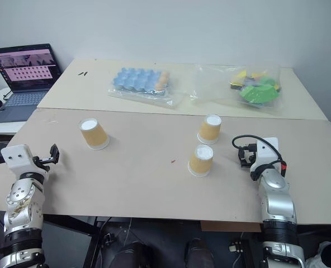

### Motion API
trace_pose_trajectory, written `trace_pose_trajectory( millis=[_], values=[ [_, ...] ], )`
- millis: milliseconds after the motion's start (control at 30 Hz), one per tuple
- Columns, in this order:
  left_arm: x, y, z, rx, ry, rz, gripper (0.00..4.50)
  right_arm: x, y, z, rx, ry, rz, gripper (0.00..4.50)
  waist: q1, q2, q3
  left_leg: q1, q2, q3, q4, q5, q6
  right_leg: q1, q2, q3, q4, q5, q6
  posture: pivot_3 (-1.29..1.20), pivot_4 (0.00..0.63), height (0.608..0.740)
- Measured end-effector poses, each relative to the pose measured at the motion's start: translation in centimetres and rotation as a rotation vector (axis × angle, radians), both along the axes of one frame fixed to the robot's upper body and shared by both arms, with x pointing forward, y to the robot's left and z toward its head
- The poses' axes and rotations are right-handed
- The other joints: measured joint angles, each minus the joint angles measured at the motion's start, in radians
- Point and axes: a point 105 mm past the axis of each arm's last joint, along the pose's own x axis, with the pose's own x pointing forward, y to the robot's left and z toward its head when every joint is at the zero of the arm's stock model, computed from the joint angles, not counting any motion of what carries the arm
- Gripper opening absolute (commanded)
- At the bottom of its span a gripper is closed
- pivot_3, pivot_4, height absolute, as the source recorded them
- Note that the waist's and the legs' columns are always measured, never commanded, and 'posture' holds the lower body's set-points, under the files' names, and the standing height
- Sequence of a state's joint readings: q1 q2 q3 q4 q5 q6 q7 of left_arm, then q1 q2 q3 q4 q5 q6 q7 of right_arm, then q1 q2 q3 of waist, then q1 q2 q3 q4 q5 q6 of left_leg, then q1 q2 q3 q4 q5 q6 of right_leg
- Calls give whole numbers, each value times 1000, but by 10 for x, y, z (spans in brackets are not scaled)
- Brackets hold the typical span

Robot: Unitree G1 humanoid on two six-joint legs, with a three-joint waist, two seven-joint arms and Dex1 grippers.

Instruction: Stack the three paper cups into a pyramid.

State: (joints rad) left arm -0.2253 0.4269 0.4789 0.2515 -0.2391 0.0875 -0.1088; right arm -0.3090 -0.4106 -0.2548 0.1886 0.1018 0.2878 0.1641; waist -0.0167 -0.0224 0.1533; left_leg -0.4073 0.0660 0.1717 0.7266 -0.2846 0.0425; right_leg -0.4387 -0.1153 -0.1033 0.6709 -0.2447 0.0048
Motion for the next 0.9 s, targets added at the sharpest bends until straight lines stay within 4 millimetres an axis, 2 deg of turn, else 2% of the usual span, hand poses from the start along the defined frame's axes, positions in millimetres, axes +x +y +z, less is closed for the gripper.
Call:
trace_pose_trajectory(
  millis=[67, 100, 200, 267, 367, 433, 467, 533, 633, 767, 900],
  values=[
    [1, -5, 0, 3, 4, -38, 4500, 0, 1, 0, 2, 2, 11, 4387, 0, 0, 0, 0, 0, 0, 0, 0, 0, 0, 0, 0, 0, 0, 0, 0, 150, 706],
    [1, -15, 4, 18, 10, -128, 4500, 0, 1, 0, -3, 12, 38, 4387, 0, 0, 0, -1, 0, 0, 0, 0, 0, -1, 0, 0, 0, 0, 0, 0, 150, 706],
    [-4, -69, 19, 87, 42, -509, 4500, -6, -4, 7, -42, 59, 191, 4387, 5, 0, 0, -3, -1, 0, 1, -1, 1, -1, -1, -1, -1, 0, 0, 0, 150, 706],
    [-14, -91, 24, 120, 76, -668, 4500, -13, -10, 14, -79, 102, 302, 4387, 3, 1, 0, -1, 0, 0, 0, -1, 1, 0, -1, 0, -4, 0, 0, 0, 150, 706],
    [-27, -110, 17, 130, 149, -809, 4500, -22, -12, 20, -104, 166, 433, 4387, -3, 1, 0, 1, 1, 0, -1, -1, 1, 1, 1, 1, -4, 0, 0, 0, 150, 706],
    [-38, -128, 10, 112, 200, -930, 4500, -30, -6, 23, -94, 224, 569, 4387, -8, 1, 0, 2, 1, 0, -2, -1, 1, 2, 1, 1, -4, 0, 0, 0, 150, 706],
    [-39, -130, 10, 108, 202, -942, 4500, -31, -4, 23, -90, 229, 585, 4387, -8, 1, 0, 3, 1, 0, -2, -1, 1, 2, 1, 1, -4, 0, 0, 0, 150, 706],
    [-43, -136, 10, 109, 214, -979, 4500, -37, 7, 24, -64, 266, 696, 4387, -6, 1, 0, 3, 1, 0, -2, -1, 1, 2, 1, 1, -4, 0, 0, 0, 150, 706],
    [-47, -146, 11, 127, 235, -1037, 4500, -47, 35, 27, -62, 324, 894, 4387, -3, 1, 0, 3, 1, 0, -2, -1, 1, 2, 1, 1, -4, 0, 0, 0, 150, 706],
    [-52, -161, 13, 144, 240, -1116, 4500, -43, 95, 45, -77, 286, 1137, 4387, -4, 1, 0, 2, 1, -1, -2, -1, 1, 2, 1, 1, -4, 1, -1, 0, 150, 706],
    [-54, -164, 13, 142, 249, -1127, 4500, -37, 114, 47, -72, 269, 1191, 4387, 14, 1, 0, 0, 0, -1, -2, -1, 2, 2, 0, -1, -7, 1, -1, 0, 150, 706]
  ],
)
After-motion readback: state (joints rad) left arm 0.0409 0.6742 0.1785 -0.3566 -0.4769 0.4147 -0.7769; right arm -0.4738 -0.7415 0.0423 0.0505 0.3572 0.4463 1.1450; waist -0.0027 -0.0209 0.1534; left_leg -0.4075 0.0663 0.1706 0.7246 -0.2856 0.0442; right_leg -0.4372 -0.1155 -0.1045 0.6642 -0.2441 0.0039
